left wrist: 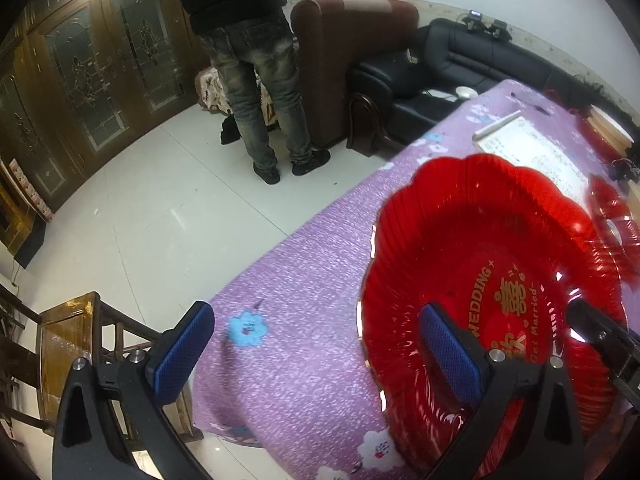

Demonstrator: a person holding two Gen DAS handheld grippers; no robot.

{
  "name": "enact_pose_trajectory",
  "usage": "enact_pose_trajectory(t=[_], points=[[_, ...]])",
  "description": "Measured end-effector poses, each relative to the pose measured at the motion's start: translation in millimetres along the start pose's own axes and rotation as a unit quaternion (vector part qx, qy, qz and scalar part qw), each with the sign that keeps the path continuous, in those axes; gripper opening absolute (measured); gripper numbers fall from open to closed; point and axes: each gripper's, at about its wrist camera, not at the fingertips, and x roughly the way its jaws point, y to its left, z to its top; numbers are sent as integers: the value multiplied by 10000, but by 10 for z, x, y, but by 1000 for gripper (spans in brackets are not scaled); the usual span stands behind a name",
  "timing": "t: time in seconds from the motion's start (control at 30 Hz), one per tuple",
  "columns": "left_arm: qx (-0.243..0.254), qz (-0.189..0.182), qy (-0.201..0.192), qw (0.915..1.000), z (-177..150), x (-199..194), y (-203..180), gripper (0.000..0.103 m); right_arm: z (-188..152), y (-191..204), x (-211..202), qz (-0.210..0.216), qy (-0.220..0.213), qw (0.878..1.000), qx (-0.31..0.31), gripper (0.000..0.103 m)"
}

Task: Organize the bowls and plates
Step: 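Grasp the rim of the large red scalloped plate with the right gripper, then lift the large red plate with the right gripper and carry it aside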

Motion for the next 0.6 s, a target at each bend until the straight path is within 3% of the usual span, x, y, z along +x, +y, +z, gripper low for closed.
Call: enact_pose_trajectory(t=[0.1,0.23,0.6], points=[[47,-16,85,10000,-14,49,-26,103,9,23,20,-224,-46,9996,-176,61],[65,-79,113,9999,-29,73,-66,103,15,-22,23,-356,-129,9990,-218,29],[304,-202,93,9993,-28,37,-259,103,-17,-44,12,-128,-242,9994,-197,23]])
